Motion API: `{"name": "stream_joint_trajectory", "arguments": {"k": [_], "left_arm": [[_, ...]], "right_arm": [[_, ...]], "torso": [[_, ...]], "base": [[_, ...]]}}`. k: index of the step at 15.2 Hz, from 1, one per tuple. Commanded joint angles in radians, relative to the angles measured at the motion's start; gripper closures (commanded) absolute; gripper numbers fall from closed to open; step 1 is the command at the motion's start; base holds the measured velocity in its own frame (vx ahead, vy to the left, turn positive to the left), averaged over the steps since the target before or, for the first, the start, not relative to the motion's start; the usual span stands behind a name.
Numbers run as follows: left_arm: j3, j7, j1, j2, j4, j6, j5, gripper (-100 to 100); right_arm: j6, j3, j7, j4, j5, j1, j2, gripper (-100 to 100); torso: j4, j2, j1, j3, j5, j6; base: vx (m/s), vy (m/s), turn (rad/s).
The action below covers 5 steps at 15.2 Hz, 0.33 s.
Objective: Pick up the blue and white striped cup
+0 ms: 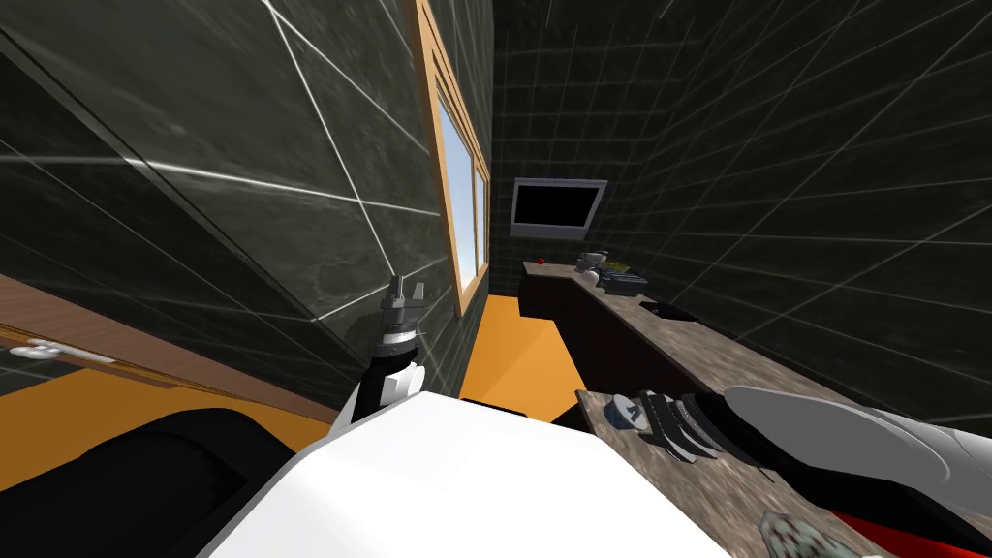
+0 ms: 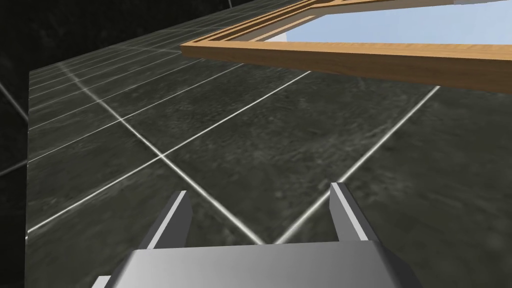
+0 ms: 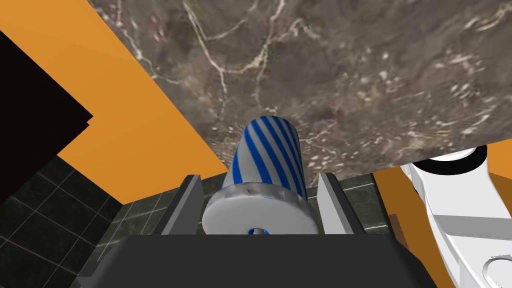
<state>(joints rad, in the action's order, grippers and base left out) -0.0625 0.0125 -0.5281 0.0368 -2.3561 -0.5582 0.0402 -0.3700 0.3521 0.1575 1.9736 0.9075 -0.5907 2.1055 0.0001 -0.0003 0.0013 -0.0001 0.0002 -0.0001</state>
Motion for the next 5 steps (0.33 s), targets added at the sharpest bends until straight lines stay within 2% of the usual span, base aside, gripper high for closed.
{"name": "stream_joint_trajectory", "arguments": {"k": [1, 2, 4, 5], "left_arm": [[0.0, 0.0, 0.0, 0.0, 0.0, 0.0, 0.0, 0], [0.0, 0.0, 0.0, 0.0, 0.0, 0.0, 0.0, 0], [0.0, 0.0, 0.0, 0.0, 0.0, 0.0, 0.0, 0], [0.0, 0.0, 0.0, 0.0, 0.0, 0.0, 0.0, 0]], "right_arm": [[0.0, 0.0, 0.0, 0.0, 0.0, 0.0, 0.0, 100], [-0.02, -0.022, 0.021, 0.015, -0.01, 0.012, 0.035, 100], [-0.03, -0.031, 0.034, 0.028, -0.019, 0.023, 0.06, 100], [-0.016, -0.006, 0.017, 0.025, -0.021, 0.03, 0.048, 100]], "torso": [[0.0, 0.0, 0.0, 0.0, 0.0, 0.0], [0.0, 0.0, 0.0, 0.0, 0.0, 0.0], [0.0, 0.0, -0.001, 0.0, 0.001, 0.001], [0.0, 0.0, -0.002, 0.0, 0.0, 0.001]], "base": [[0.0, 0.0, 0.0], [-0.003, -0.018, -0.092], [-0.002, -0.042, -0.136], [0.0, -0.025, -0.037]]}}
